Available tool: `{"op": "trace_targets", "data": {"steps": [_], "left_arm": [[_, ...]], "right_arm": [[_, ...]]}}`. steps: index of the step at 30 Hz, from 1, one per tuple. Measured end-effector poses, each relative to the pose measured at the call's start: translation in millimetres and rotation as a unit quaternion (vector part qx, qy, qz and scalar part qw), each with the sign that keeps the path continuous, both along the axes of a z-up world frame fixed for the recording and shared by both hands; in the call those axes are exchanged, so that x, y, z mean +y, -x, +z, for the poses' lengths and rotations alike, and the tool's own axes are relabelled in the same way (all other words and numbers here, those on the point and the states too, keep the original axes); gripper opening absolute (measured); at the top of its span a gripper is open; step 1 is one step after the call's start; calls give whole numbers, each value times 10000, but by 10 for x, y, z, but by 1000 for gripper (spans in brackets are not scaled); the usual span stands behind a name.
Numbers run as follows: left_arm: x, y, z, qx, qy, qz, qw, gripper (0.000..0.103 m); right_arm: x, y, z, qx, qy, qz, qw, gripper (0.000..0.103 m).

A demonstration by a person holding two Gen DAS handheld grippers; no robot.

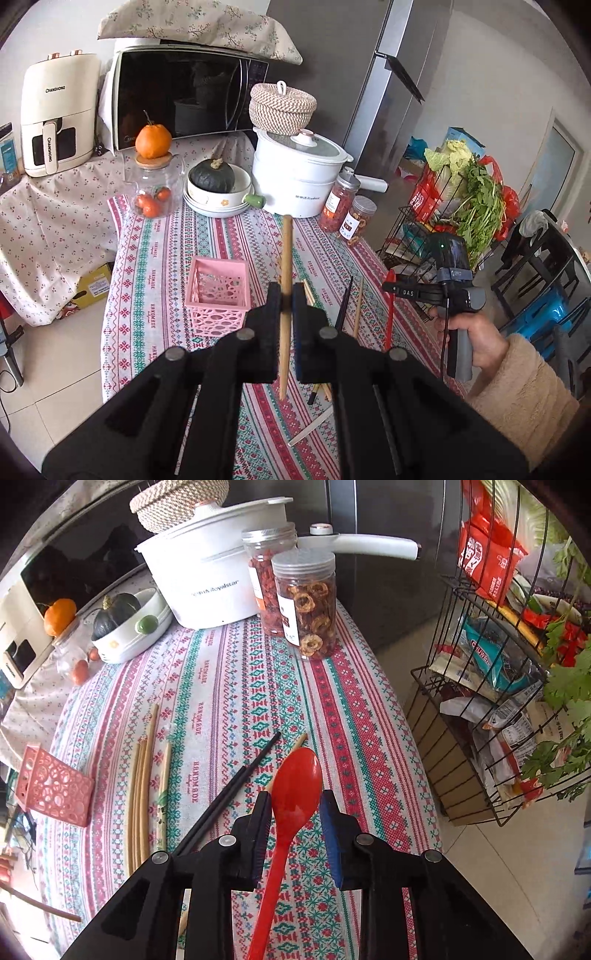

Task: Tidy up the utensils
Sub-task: 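Lift the wooden chopstick with the left tool while the right tool grasps the red spoon, then carry the wooden chopstick over the pink basket and lower it in with the left tool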

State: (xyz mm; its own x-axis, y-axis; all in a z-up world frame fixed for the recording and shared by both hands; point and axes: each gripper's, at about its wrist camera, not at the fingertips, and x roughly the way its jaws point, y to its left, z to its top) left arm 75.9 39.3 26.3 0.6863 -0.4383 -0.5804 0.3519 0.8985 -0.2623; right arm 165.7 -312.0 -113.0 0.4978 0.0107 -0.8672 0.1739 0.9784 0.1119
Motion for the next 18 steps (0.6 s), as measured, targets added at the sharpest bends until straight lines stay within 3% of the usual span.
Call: {"op": "trace_targets", "data": {"steps": [4,9,13,18], "left_arm": [[133,54,237,-607,270,345,9972,7],[344,-9,363,-1118,601,992,9869,7],[439,-148,302,-1284,659,1393,9797,7],[443,-420,102,-1117,540,1560,9799,7]], "right_arm": [[59,122,301,-459,-115,33,9989,27],[162,212,575,-932,-251,94,9953,27],[272,271,729,-1180,-355,148,9923,27],[436,305,845,-1385,-408,240,9892,27]]}}
